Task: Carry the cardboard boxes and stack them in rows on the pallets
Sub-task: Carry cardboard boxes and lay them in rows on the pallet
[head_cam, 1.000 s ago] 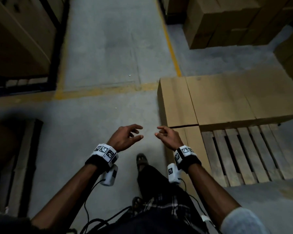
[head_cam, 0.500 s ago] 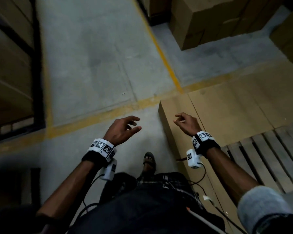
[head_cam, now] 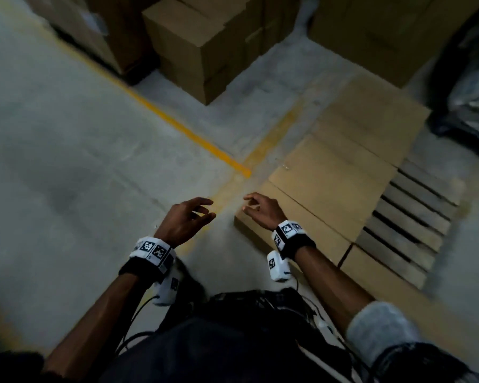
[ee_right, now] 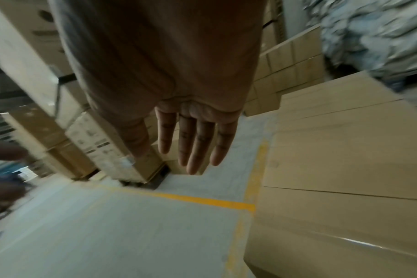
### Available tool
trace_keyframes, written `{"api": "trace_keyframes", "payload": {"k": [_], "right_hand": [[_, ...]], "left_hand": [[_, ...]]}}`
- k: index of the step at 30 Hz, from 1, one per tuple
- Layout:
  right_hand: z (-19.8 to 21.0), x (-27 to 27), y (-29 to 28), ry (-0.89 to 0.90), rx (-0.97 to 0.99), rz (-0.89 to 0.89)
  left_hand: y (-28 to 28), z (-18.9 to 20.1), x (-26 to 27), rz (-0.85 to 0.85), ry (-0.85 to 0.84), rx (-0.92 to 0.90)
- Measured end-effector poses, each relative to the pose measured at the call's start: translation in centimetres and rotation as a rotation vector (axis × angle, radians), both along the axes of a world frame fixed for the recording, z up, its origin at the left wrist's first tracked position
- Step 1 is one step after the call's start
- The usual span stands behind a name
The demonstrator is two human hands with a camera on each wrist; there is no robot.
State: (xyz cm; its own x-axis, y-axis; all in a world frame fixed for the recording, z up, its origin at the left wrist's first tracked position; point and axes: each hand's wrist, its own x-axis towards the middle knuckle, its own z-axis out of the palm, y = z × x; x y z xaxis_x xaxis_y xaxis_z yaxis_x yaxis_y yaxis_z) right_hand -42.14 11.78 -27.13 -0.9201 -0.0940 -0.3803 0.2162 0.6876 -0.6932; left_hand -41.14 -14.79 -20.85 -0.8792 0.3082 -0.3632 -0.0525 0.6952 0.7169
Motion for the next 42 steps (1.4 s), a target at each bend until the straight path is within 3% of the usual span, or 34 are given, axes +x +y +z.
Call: {"api": "trace_keyframes", "payload": {"k": [4,9,21,23,30,36,42], "right_hand": [[0.7,-3.5,-3.8,-0.032,-0.001,-0.251],[1.2,-6.6,-6.7,-0.034,0.0,-0.462],[-1.8,-15.2,-1.7,-0.043,-0.106,-0.979],[-1.7,-16.5,-0.4,-0.022,-0.128,-1.014],[-0.4,-16.3,1.2,0.004,-0.163,-1.397],[-0.7,-14.9,-0.6,-0.046,-0.165,-1.746],[-3.0,-17.5,-2.2,-0.16,-0.208,-2.113]], "left_hand": [[-3.6,2.2,-8.9,-0.263,0.024,-0.046],[-3.4,2.7,-18.5,-0.509,0.057,-0.019],[10.3,0.7,-36.0,-0.999,0.084,-0.034],[13.0,0.9,-37.8,-1.089,0.064,-0.033],[22.5,-1.0,-39.6,-1.34,-0.019,-0.086],[30.4,-2.7,-38.6,-1.715,-0.104,-0.178],[36.7,-6.5,-40.3,-2.05,-0.064,-0.327]]}}
